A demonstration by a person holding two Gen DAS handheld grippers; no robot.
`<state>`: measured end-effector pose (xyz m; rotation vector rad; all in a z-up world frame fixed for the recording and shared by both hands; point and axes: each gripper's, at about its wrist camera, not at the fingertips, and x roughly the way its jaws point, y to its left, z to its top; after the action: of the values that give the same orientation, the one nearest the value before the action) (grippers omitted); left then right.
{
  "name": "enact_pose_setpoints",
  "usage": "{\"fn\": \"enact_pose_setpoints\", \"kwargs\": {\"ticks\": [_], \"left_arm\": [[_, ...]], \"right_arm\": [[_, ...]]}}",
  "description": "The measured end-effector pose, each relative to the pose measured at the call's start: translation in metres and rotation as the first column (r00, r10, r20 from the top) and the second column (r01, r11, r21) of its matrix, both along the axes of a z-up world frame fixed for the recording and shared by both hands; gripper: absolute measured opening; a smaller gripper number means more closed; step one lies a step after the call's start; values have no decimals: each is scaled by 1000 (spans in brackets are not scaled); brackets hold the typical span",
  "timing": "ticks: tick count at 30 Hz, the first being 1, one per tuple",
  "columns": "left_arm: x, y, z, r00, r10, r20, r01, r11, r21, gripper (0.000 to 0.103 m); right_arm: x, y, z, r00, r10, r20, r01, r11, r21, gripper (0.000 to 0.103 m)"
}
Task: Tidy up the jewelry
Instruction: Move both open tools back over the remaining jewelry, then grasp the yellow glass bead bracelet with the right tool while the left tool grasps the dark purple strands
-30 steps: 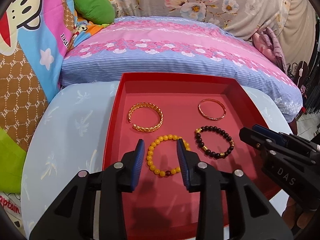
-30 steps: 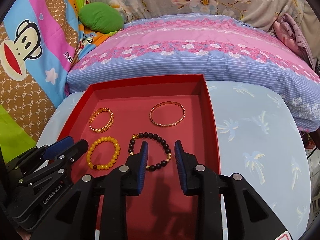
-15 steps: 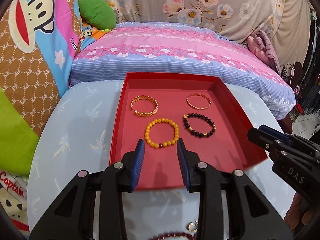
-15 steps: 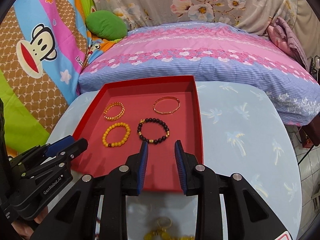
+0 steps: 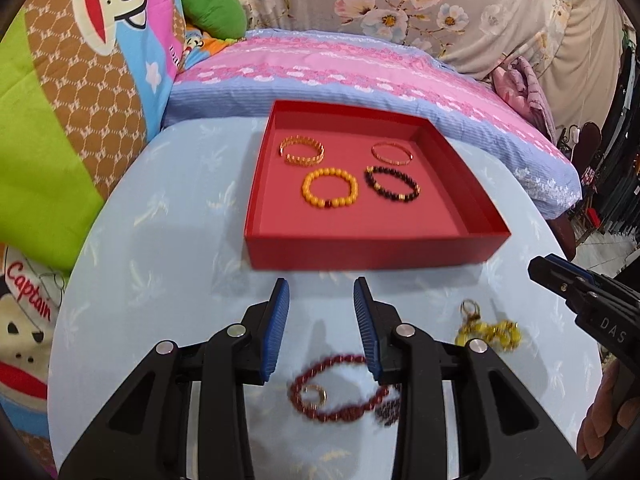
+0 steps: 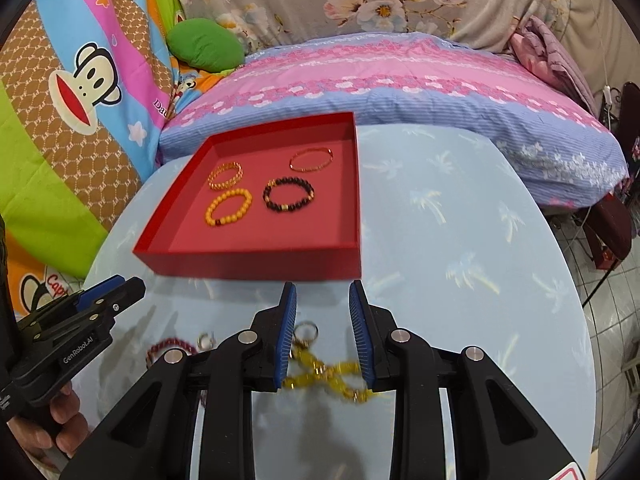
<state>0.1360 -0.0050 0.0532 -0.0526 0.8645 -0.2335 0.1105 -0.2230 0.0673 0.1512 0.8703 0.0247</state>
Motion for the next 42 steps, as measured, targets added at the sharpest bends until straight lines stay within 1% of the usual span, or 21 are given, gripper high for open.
{"fn": "enact_pose_setpoints", "kwargs": {"ticks": [4, 8, 12, 14, 21, 28, 33, 35, 36, 42], "left_arm": [[-17, 3, -9, 1000, 1, -21, 0, 1000, 4, 32], [-32, 11, -17, 999, 11, -43, -11, 1000, -9, 32], [-40, 16, -24, 998, 21, -63, -22, 1000, -10, 32], [-41, 18, -27, 997, 25, -72, -26, 1000, -10, 32], [-44, 18, -34, 996, 26, -89, -28, 999, -20, 32], [-44, 16, -36, 995, 20, -96, -23, 999, -22, 33], [-43, 16, -40, 994, 21, -110, -24, 999, -26, 33], [-44, 15, -41, 993, 20, -113, -23, 999, -27, 33], [-44, 14, -41, 993, 18, -114, -21, 999, -28, 33], [-51, 7, -38, 994, -10, -111, 5, 999, -43, 33]], "right_arm": [[-17, -2, -13, 1000, -6, -30, 6, 1000, -9, 28], [-31, -6, -28, 998, -14, -66, 14, 1000, -5, 28], [-39, -8, -41, 995, -24, -98, 24, 1000, -4, 28], [-41, -9, -44, 995, -26, -99, 26, 1000, -4, 28], [-33, -2, -46, 996, -4, -92, 3, 1000, -10, 28], [-22, 4, -60, 992, 26, -120, -28, 999, -17, 28], [-21, 5, -65, 992, 30, -125, -34, 999, -27, 20], [-21, 5, -65, 991, 30, -129, -34, 999, -28, 11], [-23, 5, -65, 991, 33, -131, -36, 999, -23, 9], [-36, 4, -63, 989, 44, -138, -41, 999, 21, 9]]}}
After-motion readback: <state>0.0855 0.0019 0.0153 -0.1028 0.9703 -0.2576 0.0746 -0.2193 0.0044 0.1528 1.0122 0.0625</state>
